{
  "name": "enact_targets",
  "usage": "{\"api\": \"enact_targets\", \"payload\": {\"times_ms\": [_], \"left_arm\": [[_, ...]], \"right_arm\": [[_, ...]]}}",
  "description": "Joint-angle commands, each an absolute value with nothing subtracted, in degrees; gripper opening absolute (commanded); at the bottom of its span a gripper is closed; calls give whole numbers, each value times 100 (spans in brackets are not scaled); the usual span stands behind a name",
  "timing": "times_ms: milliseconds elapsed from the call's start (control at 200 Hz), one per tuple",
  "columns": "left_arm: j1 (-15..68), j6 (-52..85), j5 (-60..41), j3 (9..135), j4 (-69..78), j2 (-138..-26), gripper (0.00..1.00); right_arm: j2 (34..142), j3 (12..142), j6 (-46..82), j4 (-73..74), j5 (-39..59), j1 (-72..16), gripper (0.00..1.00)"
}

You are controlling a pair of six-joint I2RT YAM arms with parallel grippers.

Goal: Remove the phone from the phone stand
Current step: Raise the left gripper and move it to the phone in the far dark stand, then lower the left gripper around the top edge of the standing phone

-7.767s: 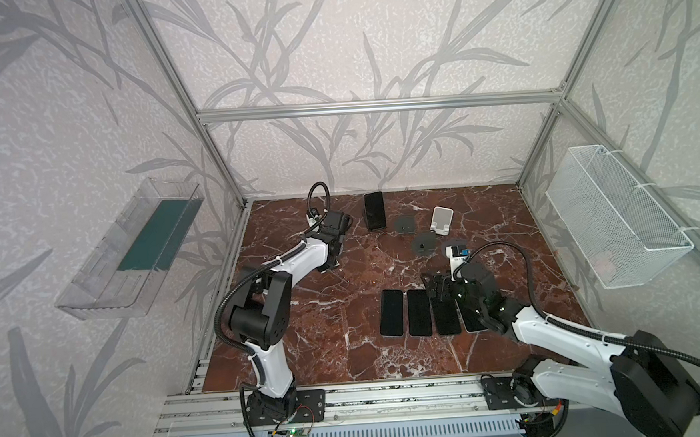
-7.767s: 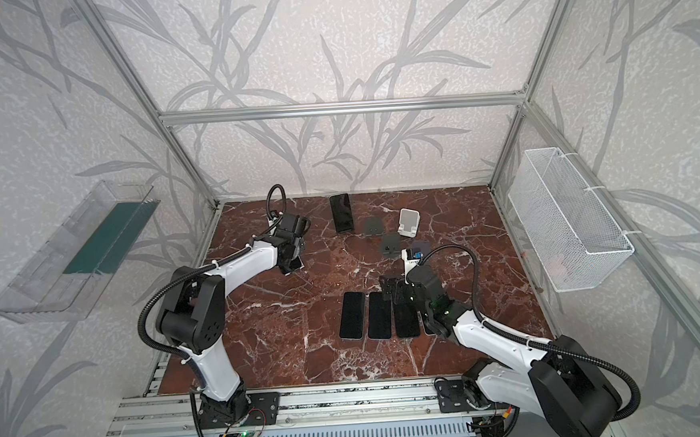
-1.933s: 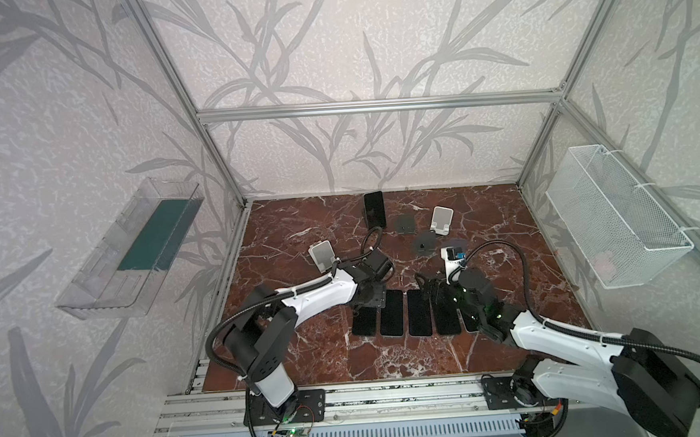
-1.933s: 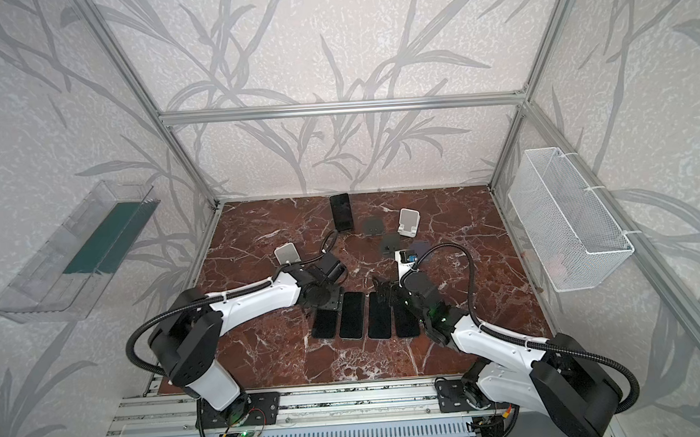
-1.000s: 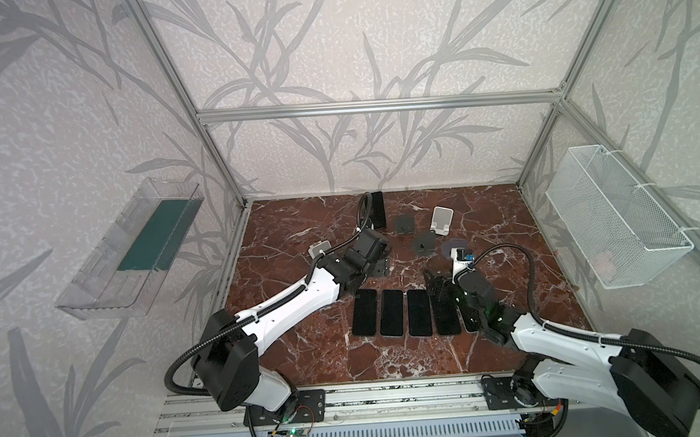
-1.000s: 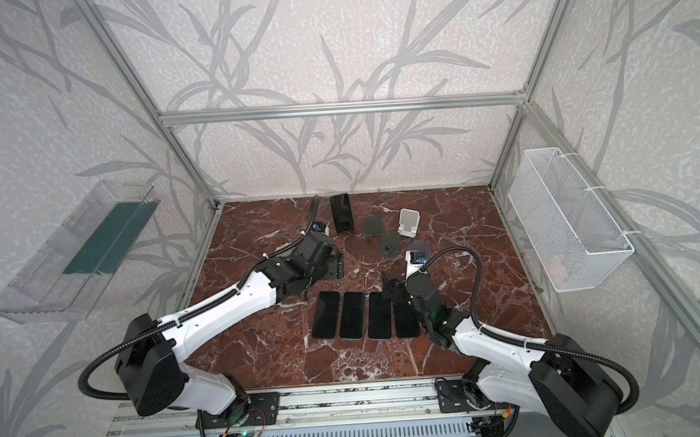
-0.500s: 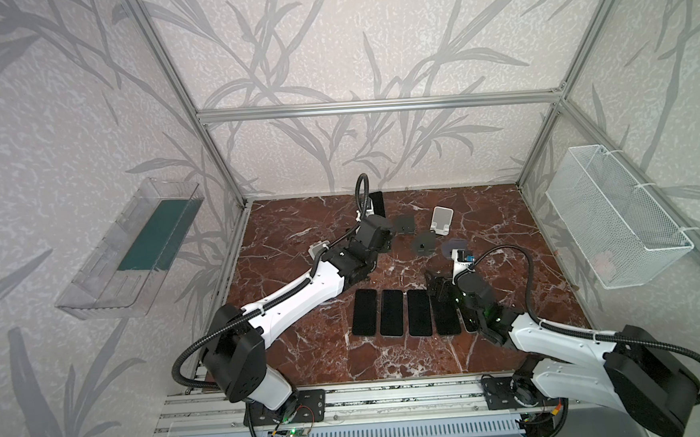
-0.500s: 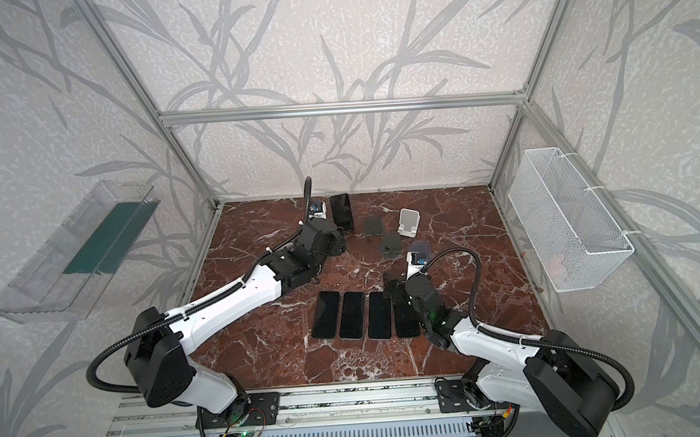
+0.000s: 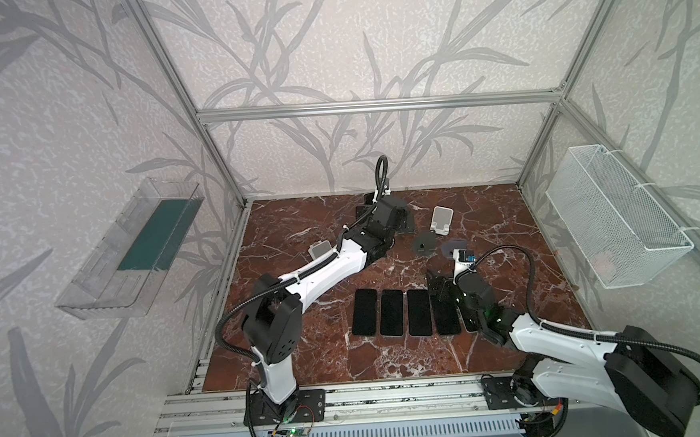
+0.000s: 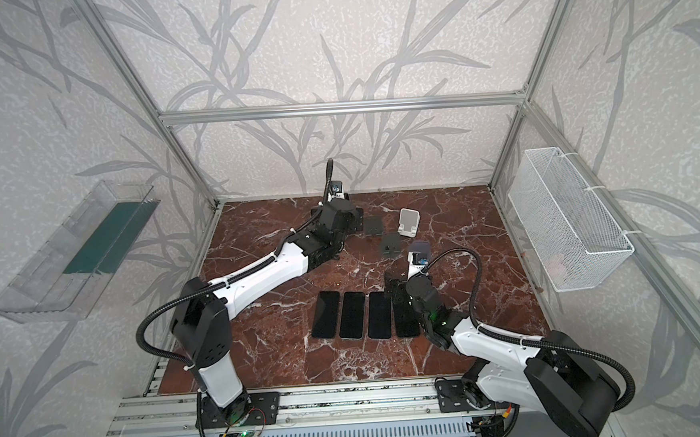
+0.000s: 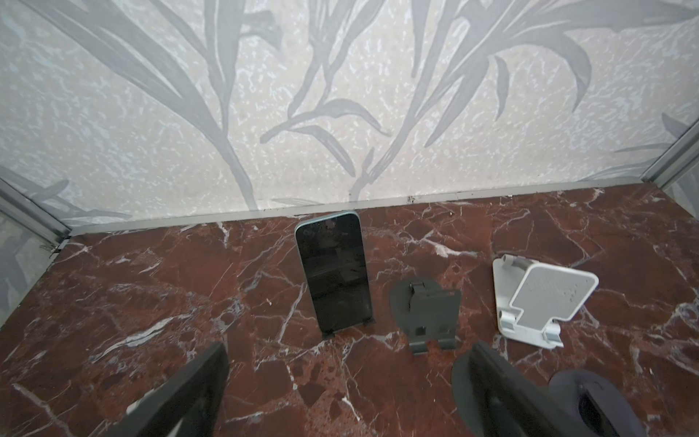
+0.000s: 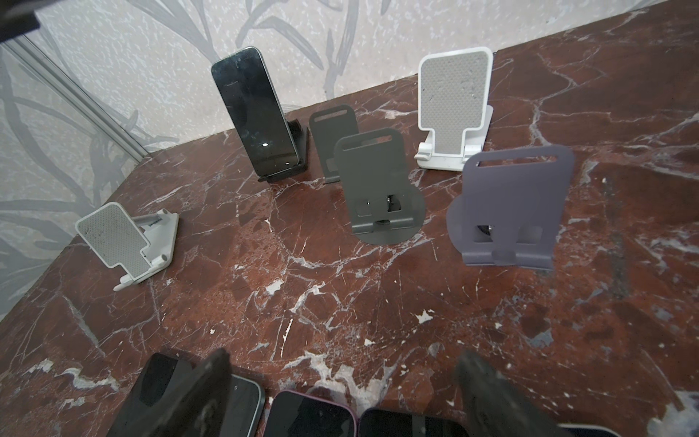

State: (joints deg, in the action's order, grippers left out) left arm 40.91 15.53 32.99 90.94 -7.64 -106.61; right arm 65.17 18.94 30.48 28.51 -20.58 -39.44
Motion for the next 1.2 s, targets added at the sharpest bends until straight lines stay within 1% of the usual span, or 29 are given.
{"api": "enact_targets", "payload": {"times_ms": [0,135,405,510,705,1195], "left_arm": [[3786,2004,3209,9988,-1997,-11108,99],[3518,2460,2795,10910,-2668,-11721,99],[3363,2738,2718,12553,-3534,-12838,99],[3375,2964,3120,12769,-3624,-13039,99],[3369,3199,3227,13317,-3861,-13488,99],[3299,3000,2761,13586,-3509,-14096,99]], "right_arm": [[6407,1829,3085,3010,-2140,-3955,93],[6372,1833,3045,3013,-2086,-3960,93],[6372,1846,3001,3001,-2005,-3959,93],[6372,1857,3001,2989,-2022,-3955,93],[6372,1857,2997,2971,-2005,-3955,93],[6216,1851,2953,2900,-2033,-3958,94]]}}
